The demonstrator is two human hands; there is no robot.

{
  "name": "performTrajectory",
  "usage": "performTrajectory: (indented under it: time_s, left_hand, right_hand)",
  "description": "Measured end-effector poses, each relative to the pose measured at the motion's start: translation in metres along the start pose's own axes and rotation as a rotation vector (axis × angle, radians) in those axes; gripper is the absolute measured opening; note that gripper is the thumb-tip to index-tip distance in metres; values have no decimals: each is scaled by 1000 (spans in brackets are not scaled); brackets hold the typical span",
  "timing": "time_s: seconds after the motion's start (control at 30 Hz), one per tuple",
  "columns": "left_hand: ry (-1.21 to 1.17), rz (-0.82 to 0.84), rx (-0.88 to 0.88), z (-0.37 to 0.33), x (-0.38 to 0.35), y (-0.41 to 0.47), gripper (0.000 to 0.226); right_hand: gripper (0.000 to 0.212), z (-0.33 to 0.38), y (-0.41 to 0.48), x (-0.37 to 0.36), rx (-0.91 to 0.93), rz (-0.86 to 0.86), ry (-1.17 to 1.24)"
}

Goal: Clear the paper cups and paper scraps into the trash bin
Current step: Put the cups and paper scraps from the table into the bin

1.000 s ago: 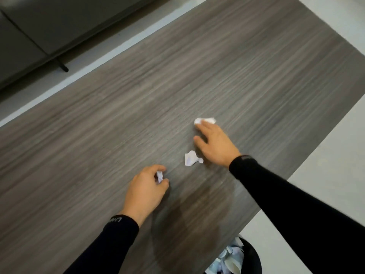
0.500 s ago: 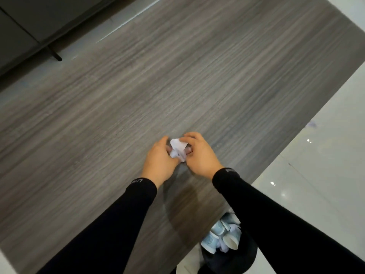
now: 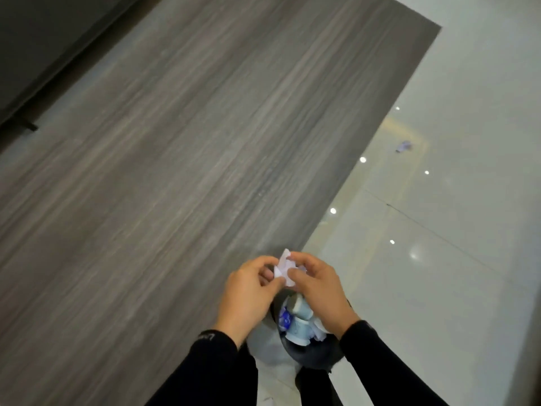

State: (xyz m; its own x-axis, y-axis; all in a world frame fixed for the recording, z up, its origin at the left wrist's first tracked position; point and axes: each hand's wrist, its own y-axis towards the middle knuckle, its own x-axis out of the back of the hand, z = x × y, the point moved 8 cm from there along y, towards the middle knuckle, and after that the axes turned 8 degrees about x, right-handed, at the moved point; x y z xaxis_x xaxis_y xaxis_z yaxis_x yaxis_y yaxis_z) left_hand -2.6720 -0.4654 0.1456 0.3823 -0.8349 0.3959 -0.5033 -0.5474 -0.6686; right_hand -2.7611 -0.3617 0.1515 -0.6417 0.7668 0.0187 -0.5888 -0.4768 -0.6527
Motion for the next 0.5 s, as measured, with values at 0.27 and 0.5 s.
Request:
performTrajectory:
  time_s: [0.27, 0.5]
  left_hand:
    - [241, 202, 108, 32, -139, -46, 22]
    - [316, 283, 245, 87, -177, -41, 36]
  right_hand:
    - [32, -103, -50, 102, -168, -141, -145]
    - [45, -180, -42, 118, -314, -36, -214]
